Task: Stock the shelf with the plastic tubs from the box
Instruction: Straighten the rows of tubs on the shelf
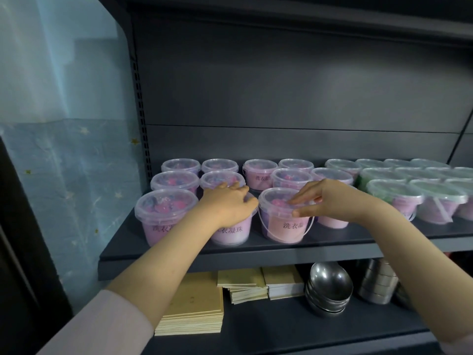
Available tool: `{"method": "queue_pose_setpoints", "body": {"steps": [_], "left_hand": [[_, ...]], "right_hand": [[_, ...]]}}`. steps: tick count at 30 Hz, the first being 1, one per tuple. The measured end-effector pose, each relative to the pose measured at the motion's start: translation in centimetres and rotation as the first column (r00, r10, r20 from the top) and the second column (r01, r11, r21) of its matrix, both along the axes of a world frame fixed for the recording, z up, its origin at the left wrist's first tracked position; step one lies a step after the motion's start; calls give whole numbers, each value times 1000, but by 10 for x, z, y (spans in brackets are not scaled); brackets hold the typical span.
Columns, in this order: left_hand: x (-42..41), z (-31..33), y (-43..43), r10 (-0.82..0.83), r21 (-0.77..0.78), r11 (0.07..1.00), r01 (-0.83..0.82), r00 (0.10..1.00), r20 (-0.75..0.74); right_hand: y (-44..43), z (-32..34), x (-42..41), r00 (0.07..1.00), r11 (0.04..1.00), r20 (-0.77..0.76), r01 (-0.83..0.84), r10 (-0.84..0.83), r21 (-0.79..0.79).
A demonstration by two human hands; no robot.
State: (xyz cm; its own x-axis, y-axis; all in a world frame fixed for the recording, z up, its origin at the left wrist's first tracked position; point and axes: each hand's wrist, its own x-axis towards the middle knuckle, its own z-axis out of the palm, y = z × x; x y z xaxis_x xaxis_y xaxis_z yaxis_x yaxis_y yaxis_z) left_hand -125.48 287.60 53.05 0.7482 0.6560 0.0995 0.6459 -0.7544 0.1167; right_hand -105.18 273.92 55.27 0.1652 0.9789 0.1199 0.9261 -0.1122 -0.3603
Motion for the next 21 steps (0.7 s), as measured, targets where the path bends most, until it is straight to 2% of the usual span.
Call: {"method": "queue_pose_setpoints", "body": {"steps": [9,12,14,15,18,21], "left_hand": [[0,0,1,9,-22,1000,-9,1000,2],[-2,4,2,35,-181,983,-19,996,84],[-4,13,7,88,-305,952,-22,975,205],[-4,19,11,91,-307,952,-8,961,259],[3,33,25,29,-208,977,35,955,296],[15,31,30,27,-116,993,-5,982,187]], "right_hand": [[-1,-3,0,998,1000,-59,6,-5,13],[-1,-4,3,983,1000,-183,-13,13,2],[4,-1,9,963,999,-269,-7,18,38],[8,3,13,961,997,-275,14,6,70],[27,18,30,984,987,-170,82,-58,135],[52,22,48,992,992,-8,124,-124,12]]}}
